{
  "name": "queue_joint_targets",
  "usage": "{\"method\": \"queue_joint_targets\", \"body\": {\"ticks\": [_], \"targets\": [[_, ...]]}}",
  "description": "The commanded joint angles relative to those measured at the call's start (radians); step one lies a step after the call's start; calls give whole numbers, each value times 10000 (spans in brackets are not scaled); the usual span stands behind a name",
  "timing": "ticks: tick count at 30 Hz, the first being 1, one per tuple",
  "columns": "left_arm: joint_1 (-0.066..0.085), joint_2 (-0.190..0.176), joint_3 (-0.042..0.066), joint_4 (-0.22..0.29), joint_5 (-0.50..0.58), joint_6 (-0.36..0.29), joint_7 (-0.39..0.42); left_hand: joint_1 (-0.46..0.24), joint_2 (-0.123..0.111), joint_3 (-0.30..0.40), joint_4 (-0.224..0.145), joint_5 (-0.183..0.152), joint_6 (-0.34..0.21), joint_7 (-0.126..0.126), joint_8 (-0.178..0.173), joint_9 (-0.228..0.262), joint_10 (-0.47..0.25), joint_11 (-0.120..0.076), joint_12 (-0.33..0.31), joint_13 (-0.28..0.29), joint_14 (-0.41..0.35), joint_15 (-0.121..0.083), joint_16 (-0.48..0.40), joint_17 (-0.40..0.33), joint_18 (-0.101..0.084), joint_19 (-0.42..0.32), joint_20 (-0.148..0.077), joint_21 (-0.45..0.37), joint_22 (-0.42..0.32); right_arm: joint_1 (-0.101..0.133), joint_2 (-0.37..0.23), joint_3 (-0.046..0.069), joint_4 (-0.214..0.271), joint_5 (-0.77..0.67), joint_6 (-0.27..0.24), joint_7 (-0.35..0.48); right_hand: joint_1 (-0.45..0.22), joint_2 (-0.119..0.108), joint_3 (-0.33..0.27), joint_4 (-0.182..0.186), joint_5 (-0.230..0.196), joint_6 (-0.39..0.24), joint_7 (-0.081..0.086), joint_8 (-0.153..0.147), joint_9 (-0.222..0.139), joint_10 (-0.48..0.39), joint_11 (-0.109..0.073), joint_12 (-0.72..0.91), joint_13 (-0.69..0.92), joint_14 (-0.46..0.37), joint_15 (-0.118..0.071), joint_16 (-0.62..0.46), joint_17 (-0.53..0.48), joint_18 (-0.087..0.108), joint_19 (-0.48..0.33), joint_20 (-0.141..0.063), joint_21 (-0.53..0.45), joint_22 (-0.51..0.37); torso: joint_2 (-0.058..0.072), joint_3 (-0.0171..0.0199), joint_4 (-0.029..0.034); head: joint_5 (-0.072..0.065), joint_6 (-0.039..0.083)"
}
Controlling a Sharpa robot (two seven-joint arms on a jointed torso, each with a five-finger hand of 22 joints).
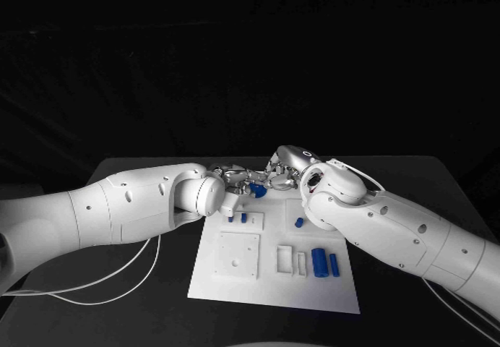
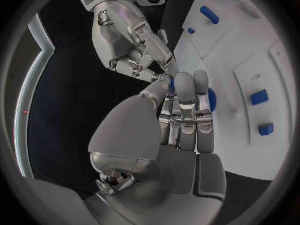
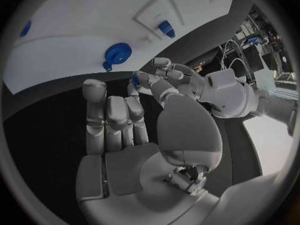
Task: Assemble the parts on the task board
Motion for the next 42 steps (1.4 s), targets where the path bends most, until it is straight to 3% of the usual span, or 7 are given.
{"method": "queue_joint_targets", "body": {"ticks": [1, 7, 9, 18, 37, 42], "targets": [[23, 59, 36, 76, 235, 65, 462, 140, 103, 11, -119, 37, 130, 13, 49, 20, 353, -250, 53, 24, 20, -100, 47, 18, 30, -35, -49, 82, 188, -27, 27, -20, -15, -85, 156, 11, 40, -40, -77, 14, -84, -39, 16, 18, 3, -13, 10, -85, -33, 16, -40, -72, -27, 144, 355, -61, -78, 595, 0, -3, 2, 3, -7], [23, 38, 36, 74, 294, -21, 608, 212, 143, 182, -341, 19, 298, -22, 39, 42, 562, -286, 52, 27, 38, -134, 101, 44, 55, -43, -98, 194, 216, -27, 3, -21, -18, -104, 54, 34, 48, -91, -234, 73, -378, -226, 57, 13, -11, -175, 42, -342, -215, -47, -33, -229, -129, 176, 320, -56, -316, 539, -1, -4, -1, -2, -6], [23, 29, 36, 71, 311, -44, 654, 294, 158, 349, -471, -141, 293, -31, 26, 34, 563, -273, 52, 26, 25, -135, 96, 43, 81, -78, -113, 250, 230, -27, -8, -21, -5, -107, -21, 58, 21, -142, -373, 129, -362, -386, 92, 17, -14, -223, 69, -419, -278, -76, -20, -293, -171, 191, 306, -46, -407, 519, -5, 0, -5, 9, -6], [23, -6, 36, 50, 327, -81, 730, 14, -6, 968, -625, -181, 338, -46, 26, 29, 614, -280, 52, 26, 35, -143, 89, 70, 119, -253, -110, 702, 219, -27, -95, -21, 70, -89, -342, 152, 202, -309, -870, 303, -373, -1221, 319, 14, -30, -628, 224, -953, -731, -261, 101, -605, -389, 366, 206, 79, -1128, 375, 1, 5, -3, 7, -6], [23, -105, 37, -11, 290, -44, 795, -10, -23, 997, -605, -185, 352, -47, 29, 31, 637, -285, 52, 26, 57, -145, 88, 84, 131, -302, -112, 827, 195, -93, -447, -22, 322, -68, -594, 171, 269, -313, -823, 342, -318, -1182, 317, 8, -32, -707, 220, -1028, -1008, -289, 103, -672, -504, 397, 260, 102, -1396, 397, -1, 5, -4, 24, 27], [23, -205, 36, -18, -468, 91, 1067, 0, -27, 998, -611, -184, 346, -46, 25, 30, 639, -286, 51, 25, 66, -147, 86, 85, 133, -290, -118, 844, 190, -133, -685, -20, 453, 8, -676, 182, 262, -312, -764, 339, -327, -1158, 310, 10, -32, -712, 217, -1023, -1041, -300, 97, -700, -533, 388, 282, 93, -1408, 409, 0, 5, -5, 35, 54]]}}
